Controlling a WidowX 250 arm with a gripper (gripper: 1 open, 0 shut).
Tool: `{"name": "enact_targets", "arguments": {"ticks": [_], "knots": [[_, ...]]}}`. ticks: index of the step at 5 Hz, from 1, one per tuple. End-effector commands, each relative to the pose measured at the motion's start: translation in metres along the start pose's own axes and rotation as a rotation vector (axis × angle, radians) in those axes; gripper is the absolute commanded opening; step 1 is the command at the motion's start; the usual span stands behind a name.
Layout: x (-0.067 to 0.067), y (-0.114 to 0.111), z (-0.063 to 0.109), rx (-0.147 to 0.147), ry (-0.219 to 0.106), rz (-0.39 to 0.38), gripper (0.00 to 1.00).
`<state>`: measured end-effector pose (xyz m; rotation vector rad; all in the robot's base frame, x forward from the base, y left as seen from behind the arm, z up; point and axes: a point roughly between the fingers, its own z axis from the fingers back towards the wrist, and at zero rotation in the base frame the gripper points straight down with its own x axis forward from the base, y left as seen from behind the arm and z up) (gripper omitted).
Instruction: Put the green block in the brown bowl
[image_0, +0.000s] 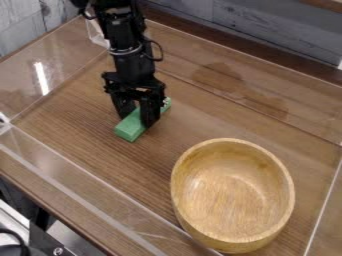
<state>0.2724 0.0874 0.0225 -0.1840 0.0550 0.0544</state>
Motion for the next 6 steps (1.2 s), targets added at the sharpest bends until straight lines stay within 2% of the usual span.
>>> {"name": "enact_targets", "arguments": {"ticks": [1, 6], "knots": [[0.002, -0.001, 0.007, -0.010, -0.018, 0.011, 0.00], [-0.004, -0.015, 0.013, -0.074, 0.021, 0.036, 0.00]]}}
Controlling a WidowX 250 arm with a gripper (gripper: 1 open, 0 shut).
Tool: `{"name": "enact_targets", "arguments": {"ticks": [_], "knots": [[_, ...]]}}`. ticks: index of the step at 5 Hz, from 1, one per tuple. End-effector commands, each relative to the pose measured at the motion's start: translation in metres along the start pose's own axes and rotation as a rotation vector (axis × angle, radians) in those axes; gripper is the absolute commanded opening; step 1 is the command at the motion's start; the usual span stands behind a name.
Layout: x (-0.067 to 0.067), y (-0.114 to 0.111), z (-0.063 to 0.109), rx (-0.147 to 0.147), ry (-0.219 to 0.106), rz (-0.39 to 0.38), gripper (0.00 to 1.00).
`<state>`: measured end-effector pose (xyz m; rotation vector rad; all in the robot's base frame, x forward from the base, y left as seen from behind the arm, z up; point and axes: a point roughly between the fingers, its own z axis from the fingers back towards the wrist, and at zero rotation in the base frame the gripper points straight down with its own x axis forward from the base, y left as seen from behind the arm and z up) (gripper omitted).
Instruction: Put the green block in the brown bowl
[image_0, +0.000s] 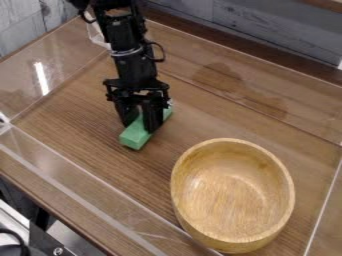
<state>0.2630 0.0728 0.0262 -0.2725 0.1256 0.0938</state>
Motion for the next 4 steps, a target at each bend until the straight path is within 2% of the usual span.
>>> {"name": "enact_targets", "arguments": {"ticks": [1, 4], "knots": [[0.0038, -0.0041, 0.0150, 0.002, -0.041, -0.007, 0.00], [-0.0002, -0.0103, 0.0206, -0.026, -0.023, -0.001, 0.00]]}}
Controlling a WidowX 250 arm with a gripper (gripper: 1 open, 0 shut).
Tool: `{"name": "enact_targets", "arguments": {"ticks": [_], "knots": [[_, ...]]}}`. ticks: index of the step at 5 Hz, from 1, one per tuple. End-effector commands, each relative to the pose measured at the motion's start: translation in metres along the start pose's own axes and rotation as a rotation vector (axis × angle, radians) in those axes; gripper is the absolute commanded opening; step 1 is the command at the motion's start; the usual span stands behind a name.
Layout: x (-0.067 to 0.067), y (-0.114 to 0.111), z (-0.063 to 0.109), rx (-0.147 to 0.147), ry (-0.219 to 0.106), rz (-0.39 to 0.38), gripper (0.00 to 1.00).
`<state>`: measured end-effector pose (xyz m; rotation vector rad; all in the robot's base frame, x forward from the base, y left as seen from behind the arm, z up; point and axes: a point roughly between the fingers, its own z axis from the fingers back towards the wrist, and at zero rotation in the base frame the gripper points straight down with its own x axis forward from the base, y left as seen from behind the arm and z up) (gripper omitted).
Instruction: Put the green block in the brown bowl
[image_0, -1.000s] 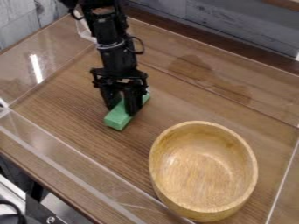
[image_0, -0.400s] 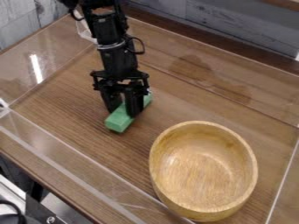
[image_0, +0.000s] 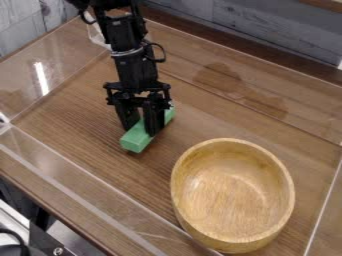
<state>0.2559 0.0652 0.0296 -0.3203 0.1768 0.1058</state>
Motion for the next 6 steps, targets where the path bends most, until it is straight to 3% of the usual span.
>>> {"name": "enact_targets", "arguments": {"ticks": [1, 4, 5, 6], "knots": [[0.005, -0.006, 0.023, 0.012, -0.068, -0.019, 0.00], [0.000, -0.013, 0.035, -0.008, -0.053, -0.033, 0.00], [0.001, -0.016, 0.047, -0.001, -0.039, -0.032, 0.00], [0.005, -0.020, 0.062, 0.012, -0.045, -0.043, 0.00]]}}
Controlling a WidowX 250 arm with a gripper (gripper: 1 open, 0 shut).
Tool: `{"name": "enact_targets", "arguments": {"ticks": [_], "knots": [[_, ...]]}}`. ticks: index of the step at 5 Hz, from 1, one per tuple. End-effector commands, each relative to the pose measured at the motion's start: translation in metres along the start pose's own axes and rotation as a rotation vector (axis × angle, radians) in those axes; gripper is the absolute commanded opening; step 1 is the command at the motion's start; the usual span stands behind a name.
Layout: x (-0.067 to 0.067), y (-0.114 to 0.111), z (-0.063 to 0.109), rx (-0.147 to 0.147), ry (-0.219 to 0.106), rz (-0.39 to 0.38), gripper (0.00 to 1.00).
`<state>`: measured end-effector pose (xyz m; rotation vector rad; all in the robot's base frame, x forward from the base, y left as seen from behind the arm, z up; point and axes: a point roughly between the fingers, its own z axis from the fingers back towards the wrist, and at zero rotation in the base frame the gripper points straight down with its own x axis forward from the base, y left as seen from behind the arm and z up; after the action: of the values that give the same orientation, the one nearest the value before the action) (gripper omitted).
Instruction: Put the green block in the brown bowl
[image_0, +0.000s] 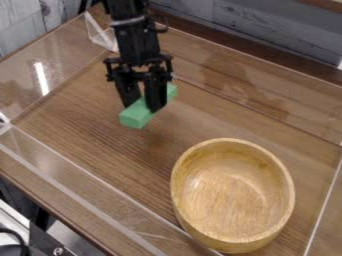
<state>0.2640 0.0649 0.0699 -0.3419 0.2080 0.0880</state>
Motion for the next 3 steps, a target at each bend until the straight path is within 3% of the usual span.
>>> {"name": "enact_targets", "arguments": {"ticks": [1, 3], "knots": [[0.011, -0.017, 0.043, 0.039, -0.102, -0.039, 0.00], [0.031, -0.032, 0.055, 0.036, -0.133, -0.069, 0.00]]}}
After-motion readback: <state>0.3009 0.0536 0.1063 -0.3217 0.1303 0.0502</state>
